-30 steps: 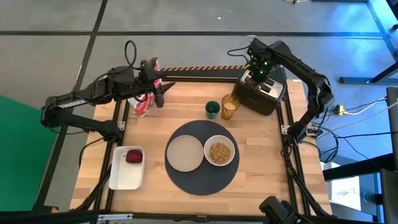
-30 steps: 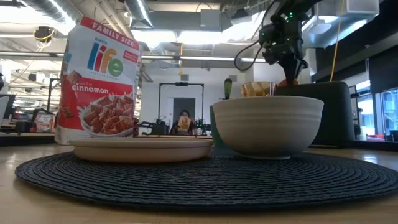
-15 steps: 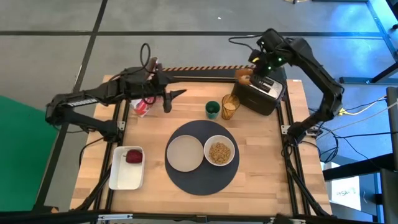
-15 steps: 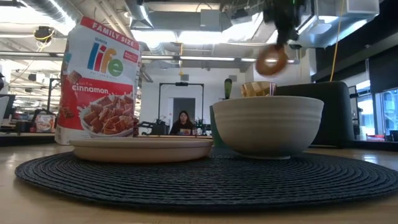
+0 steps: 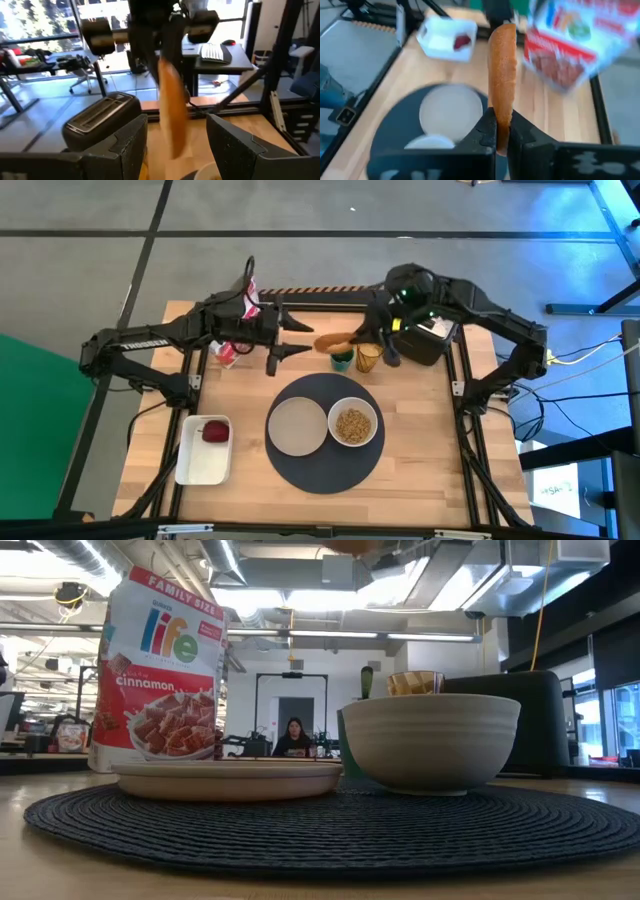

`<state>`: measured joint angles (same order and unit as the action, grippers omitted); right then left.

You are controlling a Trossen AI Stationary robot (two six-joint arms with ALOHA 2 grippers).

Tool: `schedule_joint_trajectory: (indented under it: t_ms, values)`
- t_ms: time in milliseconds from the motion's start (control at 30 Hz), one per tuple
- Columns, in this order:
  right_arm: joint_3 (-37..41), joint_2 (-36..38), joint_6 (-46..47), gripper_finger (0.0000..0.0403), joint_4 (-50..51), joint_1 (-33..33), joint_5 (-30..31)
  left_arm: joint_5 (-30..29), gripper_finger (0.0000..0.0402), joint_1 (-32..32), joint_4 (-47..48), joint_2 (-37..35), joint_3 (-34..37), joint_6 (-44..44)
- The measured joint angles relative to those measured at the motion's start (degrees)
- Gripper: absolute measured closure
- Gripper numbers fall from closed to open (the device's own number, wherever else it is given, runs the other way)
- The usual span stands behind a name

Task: Arrange a breakfast setting
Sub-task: Put the bagel on the light brown plate

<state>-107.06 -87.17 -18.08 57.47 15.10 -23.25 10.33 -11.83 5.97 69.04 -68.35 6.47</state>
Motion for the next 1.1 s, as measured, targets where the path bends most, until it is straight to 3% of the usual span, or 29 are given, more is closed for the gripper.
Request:
schedule_joint_trajectory:
  t_ms: [333, 467, 667, 733, 833, 1000, 1100]
  values:
    - [0.0, -2.9, -0.7, 0.0399, -8.8, -5.9, 4.8, 0.4, 0.0217, 4.6, 0.0, -0.1, 0.0, -0.3]
    - [0.0, -3.7, -0.7, 0.0399, -9.1, -7.2, 4.7, -2.8, 0.0268, 6.9, 0.6, -0.1, 0.0, -1.3]
    - [0.1, -3.8, -0.8, 0.0395, -10.0, -9.5, 3.6, -4.0, 0.0378, 10.2, 4.2, -0.2, -0.1, -2.9]
    - [0.1, -3.9, -0.8, 0.038, -10.6, -10.3, 4.9, -6.3, 0.0386, 11.7, 6.0, -0.3, -0.2, -2.9]
    - [0.1, -3.8, 2.0, 0.0339, -10.6, -11.8, 13.7, -12.1, 0.0383, 14.9, 8.9, -0.4, -0.2, -1.5]
    - [0.0, -0.9, 15.9, 0.0274, -5.3, -14.4, 39.3, -27.9, 0.0386, 22.6, 11.8, 0.7, 0.1, -0.8]
    - [0.0, 0.7, 23.7, 0.0256, -3.3, -16.5, 46.7, -34.3, 0.0387, 26.5, 15.3, 1.7, 0.0, -1.0]
